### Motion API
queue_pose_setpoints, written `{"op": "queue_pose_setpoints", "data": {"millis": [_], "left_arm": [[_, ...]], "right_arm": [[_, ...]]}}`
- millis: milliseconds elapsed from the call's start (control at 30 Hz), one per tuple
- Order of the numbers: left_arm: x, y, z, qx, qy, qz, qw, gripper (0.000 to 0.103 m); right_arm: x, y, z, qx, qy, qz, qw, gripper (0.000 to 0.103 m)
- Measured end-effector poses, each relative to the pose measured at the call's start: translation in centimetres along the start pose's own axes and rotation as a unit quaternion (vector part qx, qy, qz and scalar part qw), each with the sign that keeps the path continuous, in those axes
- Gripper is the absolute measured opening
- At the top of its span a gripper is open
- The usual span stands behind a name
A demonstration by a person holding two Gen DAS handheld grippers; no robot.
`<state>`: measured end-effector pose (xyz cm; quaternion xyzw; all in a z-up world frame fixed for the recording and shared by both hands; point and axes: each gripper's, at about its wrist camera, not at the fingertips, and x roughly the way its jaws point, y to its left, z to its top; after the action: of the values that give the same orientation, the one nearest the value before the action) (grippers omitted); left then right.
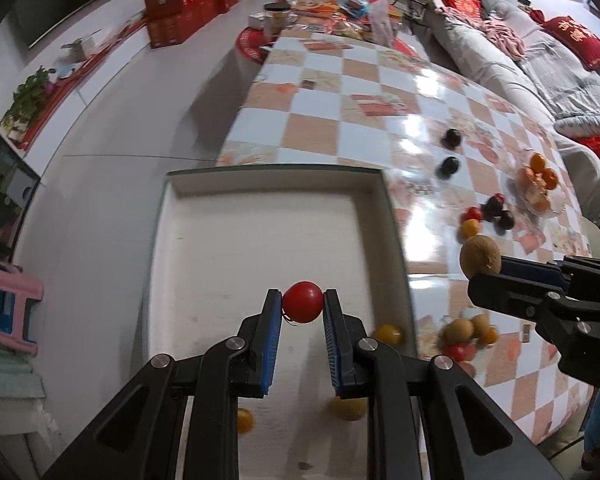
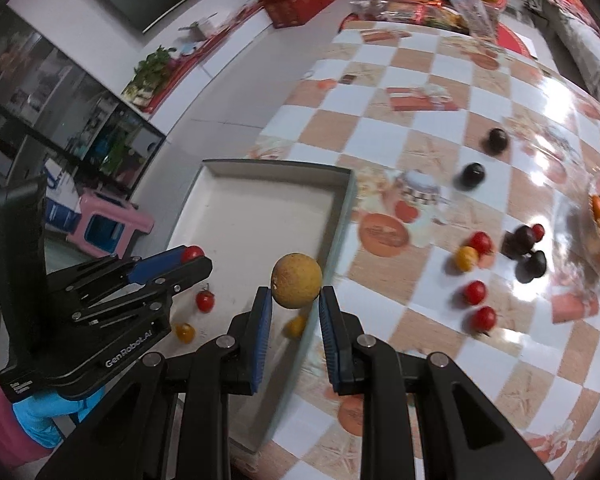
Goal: Organize fruits
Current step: 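Carry the red tomato and yellow-green fruit toward the white tray, then open the right tool then the left tool to drop both fruits into the tray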
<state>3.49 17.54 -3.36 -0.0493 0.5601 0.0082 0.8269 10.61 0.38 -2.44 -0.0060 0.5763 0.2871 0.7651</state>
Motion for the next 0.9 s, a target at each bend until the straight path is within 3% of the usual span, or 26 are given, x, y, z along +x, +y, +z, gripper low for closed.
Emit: {"op": "queue_pose_setpoints", "data": {"millis": [433,900], "left_arm": [[4.3,3.3,1.2,-0.015,0.025,0.049,0.9984,0.022],[7.4,3.8,1.1,-0.011,0.076,0.052,0.9957,0.023]], "right_arm": [[7.1,2.4,1.7,-0.021,0.052,-0.004,0.998,0.026],[12.0,2.4,1.8,-0.027,0.107,-0.017,0.994,0.027]]}}
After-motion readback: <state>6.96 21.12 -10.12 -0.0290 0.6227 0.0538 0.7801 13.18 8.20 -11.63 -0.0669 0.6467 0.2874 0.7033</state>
